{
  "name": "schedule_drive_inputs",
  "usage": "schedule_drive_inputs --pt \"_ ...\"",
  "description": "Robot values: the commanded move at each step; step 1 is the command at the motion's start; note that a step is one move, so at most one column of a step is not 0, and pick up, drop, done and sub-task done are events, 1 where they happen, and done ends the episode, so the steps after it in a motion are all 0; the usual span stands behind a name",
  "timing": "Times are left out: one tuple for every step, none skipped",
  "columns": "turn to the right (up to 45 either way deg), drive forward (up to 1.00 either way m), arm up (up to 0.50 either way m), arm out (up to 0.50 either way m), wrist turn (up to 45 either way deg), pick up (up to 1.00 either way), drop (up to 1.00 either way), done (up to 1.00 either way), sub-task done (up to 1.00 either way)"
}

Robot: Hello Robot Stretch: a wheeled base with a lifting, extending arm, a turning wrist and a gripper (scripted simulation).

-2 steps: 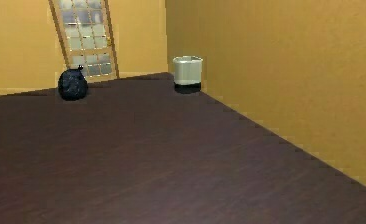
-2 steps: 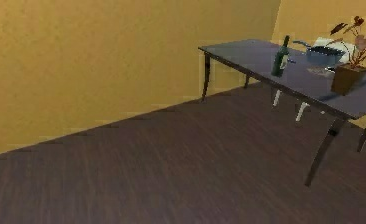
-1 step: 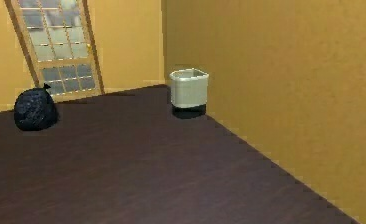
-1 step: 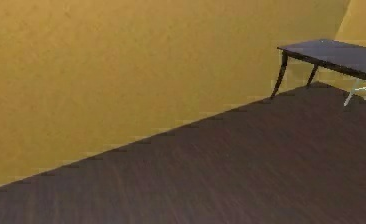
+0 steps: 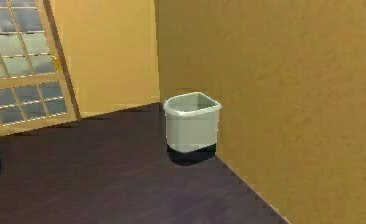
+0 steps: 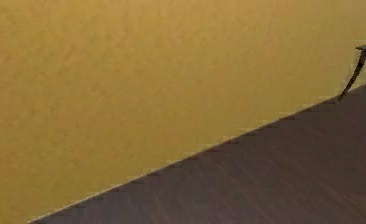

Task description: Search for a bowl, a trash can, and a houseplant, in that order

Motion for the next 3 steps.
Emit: schedule_drive_inputs --pt "0.0 0.85 0.00 0.00 0.0 0.00 0.00 0.00 0.00" --pt "0.0 0.00 0.00 0.00 0.0 0.00 0.00 0.00 1.00" --pt "45.0 0.00 0.00 0.00 0.0 0.00 0.00 0.00 0.00"
